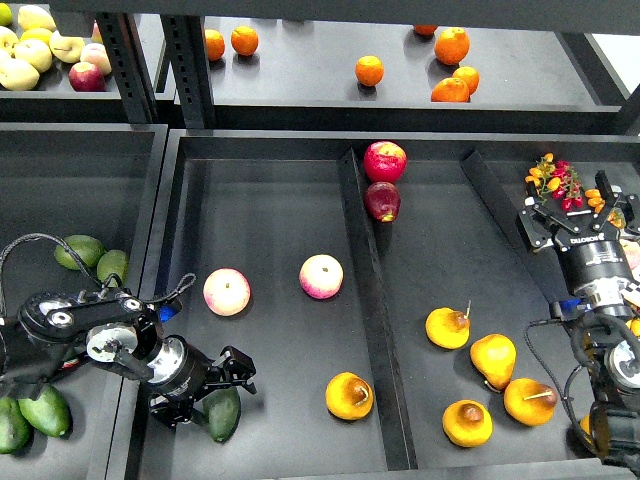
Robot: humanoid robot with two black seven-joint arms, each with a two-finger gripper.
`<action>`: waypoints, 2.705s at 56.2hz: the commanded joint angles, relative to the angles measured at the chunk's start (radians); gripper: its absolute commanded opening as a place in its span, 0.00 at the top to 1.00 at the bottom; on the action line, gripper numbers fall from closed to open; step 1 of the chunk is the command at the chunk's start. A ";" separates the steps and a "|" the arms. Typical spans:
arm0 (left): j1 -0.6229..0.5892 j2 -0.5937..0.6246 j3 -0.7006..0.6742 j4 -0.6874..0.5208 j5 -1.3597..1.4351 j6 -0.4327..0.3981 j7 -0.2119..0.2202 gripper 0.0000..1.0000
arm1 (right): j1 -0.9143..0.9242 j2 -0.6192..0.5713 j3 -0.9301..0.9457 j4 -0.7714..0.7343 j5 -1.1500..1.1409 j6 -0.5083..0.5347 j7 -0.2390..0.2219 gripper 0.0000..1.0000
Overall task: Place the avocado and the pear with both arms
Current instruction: 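Close the left gripper around the avocado, then carry the avocado into the avocado bin and open the left gripper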
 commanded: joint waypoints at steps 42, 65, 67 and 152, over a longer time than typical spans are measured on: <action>0.025 -0.003 -0.023 0.039 0.005 0.000 0.000 0.53 | 0.000 -0.005 0.013 0.017 -0.002 0.006 0.002 0.00; 0.046 -0.006 -0.063 0.054 0.041 0.000 0.000 0.74 | -0.002 -0.005 0.028 0.017 -0.002 0.023 0.000 0.00; 0.048 -0.006 -0.067 0.054 0.051 0.000 0.000 0.75 | -0.002 -0.005 0.028 0.017 -0.002 0.023 0.000 0.00; -0.136 0.518 -0.066 -0.140 -0.051 0.000 0.000 0.79 | -0.034 0.002 0.025 0.022 -0.002 0.054 -0.005 0.00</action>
